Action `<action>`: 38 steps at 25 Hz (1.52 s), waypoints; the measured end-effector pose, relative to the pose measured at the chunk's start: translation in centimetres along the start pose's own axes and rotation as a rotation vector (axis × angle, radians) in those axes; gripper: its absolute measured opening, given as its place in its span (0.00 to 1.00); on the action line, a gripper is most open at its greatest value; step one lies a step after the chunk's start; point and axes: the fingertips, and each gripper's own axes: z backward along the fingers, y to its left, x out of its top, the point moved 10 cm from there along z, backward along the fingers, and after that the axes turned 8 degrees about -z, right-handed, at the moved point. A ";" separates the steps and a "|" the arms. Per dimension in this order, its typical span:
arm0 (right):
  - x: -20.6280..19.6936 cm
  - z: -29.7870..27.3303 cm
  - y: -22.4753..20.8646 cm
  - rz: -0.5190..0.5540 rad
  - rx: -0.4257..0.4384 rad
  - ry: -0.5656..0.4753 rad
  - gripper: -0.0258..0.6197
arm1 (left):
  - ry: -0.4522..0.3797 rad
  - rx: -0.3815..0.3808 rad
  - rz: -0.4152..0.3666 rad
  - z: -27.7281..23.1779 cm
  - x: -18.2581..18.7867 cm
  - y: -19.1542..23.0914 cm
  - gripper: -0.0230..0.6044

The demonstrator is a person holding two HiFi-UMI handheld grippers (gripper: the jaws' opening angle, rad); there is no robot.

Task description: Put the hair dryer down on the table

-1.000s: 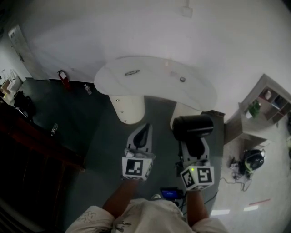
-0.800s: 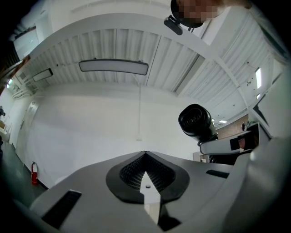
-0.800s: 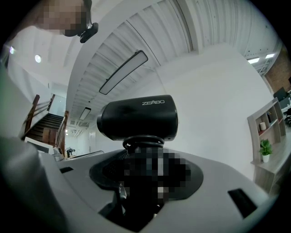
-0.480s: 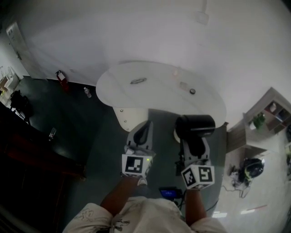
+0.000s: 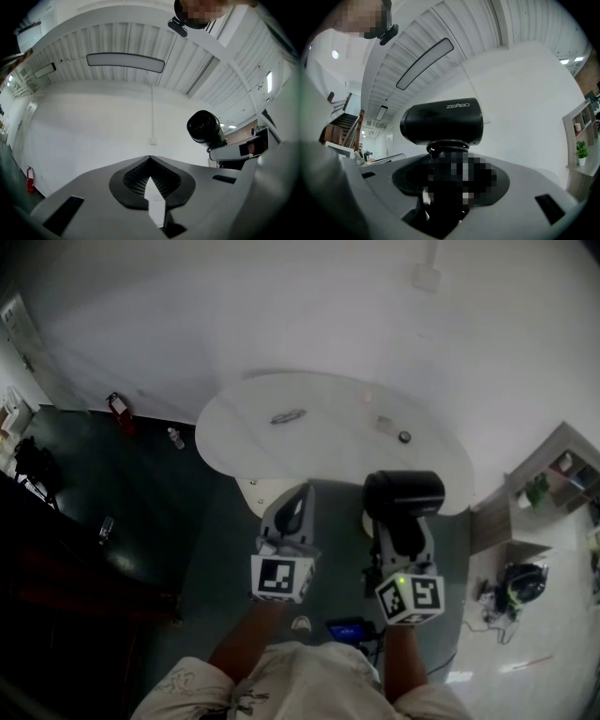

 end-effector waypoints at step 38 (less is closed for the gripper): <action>0.6 -25.1 -17.7 -0.010 0.104 0.094 0.40 | 0.040 0.111 -0.083 -26.8 -6.0 0.6 0.03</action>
